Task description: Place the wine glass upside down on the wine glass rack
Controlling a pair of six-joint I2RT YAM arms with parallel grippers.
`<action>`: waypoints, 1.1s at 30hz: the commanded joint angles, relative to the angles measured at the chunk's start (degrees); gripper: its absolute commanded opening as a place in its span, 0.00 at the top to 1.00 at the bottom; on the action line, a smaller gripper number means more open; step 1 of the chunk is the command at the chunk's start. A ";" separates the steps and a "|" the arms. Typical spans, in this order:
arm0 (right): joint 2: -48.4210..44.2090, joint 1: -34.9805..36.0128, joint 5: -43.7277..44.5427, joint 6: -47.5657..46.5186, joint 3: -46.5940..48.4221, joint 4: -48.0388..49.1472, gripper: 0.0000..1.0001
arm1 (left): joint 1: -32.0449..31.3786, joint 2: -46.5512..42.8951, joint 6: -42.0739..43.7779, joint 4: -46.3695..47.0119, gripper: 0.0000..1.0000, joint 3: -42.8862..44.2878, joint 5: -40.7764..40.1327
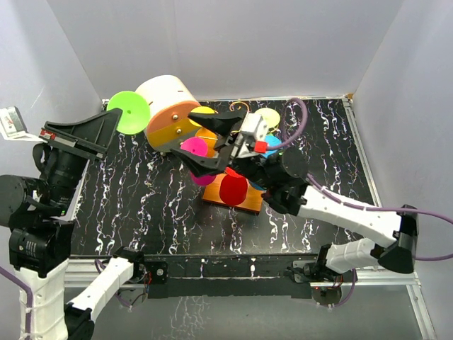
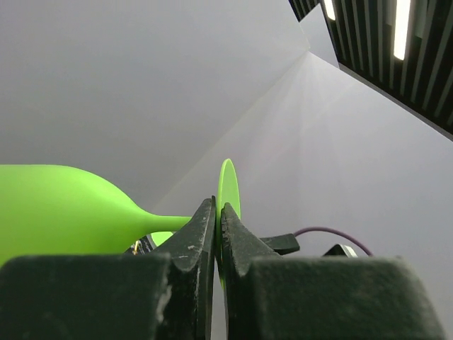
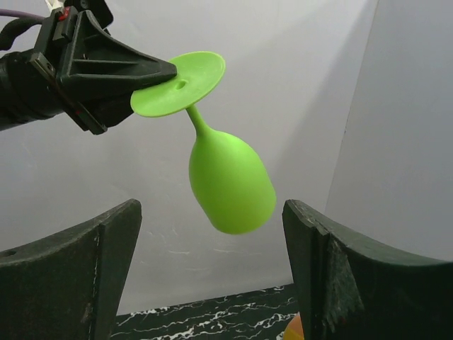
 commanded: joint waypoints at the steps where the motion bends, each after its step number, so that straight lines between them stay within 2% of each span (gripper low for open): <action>1: -7.22 0.22 2.14 2.38 -3.81 -0.63 0.21 | -0.15 -1.96 2.85 0.66 1.00 -0.77 -5.11; 8: -18.78 0.22 6.56 7.07 -9.04 -9.33 0.21 | -0.13 -0.20 1.91 -0.78 1.00 -2.85 -4.30; 16: -29.44 0.21 9.02 8.05 -10.38 -22.84 0.22 | -0.20 9.37 -0.88 -0.32 1.00 0.54 1.78; 19: -32.49 0.17 9.98 10.15 -11.91 -23.47 0.22 | -0.12 12.93 -2.22 2.48 1.00 0.17 4.13; 25: -36.74 0.24 11.62 12.93 -13.99 -25.18 0.22 | -0.17 22.82 -1.05 6.30 1.00 6.19 8.29; 33: -39.48 0.21 12.40 14.57 -14.74 -25.80 0.22 | -0.16 31.17 1.26 10.96 1.00 9.94 5.90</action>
